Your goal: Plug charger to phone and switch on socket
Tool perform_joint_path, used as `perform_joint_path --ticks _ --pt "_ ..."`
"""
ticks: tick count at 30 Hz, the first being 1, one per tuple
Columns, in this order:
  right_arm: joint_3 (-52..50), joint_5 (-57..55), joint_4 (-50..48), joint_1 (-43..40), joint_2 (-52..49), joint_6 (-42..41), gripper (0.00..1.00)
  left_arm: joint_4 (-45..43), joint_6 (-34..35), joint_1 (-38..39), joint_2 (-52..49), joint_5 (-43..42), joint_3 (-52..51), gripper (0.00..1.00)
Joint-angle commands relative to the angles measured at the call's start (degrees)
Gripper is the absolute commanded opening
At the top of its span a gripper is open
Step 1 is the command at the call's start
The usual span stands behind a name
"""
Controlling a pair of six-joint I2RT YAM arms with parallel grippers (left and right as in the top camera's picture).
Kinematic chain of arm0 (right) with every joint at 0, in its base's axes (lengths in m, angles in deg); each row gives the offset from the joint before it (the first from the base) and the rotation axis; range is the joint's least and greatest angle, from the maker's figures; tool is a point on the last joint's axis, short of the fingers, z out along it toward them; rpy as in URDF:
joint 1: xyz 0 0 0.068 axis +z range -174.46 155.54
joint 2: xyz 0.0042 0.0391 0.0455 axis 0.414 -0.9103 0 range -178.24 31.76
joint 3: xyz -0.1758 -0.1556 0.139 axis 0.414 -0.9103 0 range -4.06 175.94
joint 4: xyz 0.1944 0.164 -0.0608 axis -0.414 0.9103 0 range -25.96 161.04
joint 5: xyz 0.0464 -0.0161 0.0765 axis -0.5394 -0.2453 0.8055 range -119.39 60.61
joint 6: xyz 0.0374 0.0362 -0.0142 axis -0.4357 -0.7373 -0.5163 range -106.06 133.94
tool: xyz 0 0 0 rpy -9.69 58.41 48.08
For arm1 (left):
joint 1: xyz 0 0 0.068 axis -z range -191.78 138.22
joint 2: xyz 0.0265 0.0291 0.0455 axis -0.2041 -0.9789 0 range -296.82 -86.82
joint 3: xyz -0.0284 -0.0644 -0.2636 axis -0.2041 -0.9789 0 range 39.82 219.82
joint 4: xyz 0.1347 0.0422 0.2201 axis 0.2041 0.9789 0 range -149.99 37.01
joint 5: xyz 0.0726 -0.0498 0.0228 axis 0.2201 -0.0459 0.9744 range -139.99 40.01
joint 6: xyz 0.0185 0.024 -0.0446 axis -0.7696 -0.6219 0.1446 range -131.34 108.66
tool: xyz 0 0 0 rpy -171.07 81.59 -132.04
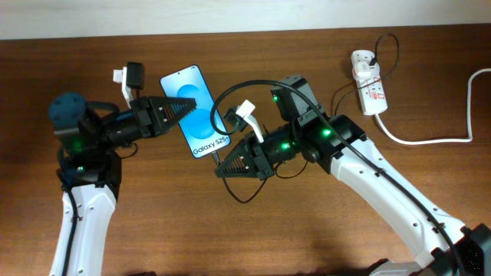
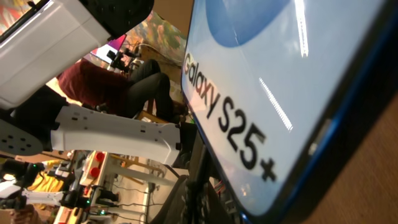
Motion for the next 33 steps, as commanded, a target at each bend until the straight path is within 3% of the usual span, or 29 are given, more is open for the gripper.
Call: perform_joint_path --ticks 1,16,23,33 --pt "1.42 -2.05 -6.1 -0.5 -0.31 -2.82 0.04 0.61 -2.47 3.63 0.37 -12.55 -0.17 0.0" --pt "1.57 2.08 -24.11 -4.26 -0.28 -16.09 0.04 1.6 -6.8 9.97 0.35 -13.44 -0.35 0.0" --pt "1.64 2.08 -24.68 -6.91 -0.28 -17.38 0.04 1.92 -6.93 9.97 0.35 -12.61 -4.72 0.0" --pt "1.64 -3.61 -26.43 -6.78 -0.31 -18.01 0.04 5.33 -6.27 11.02 0.35 -4.79 -5.38 0.0"
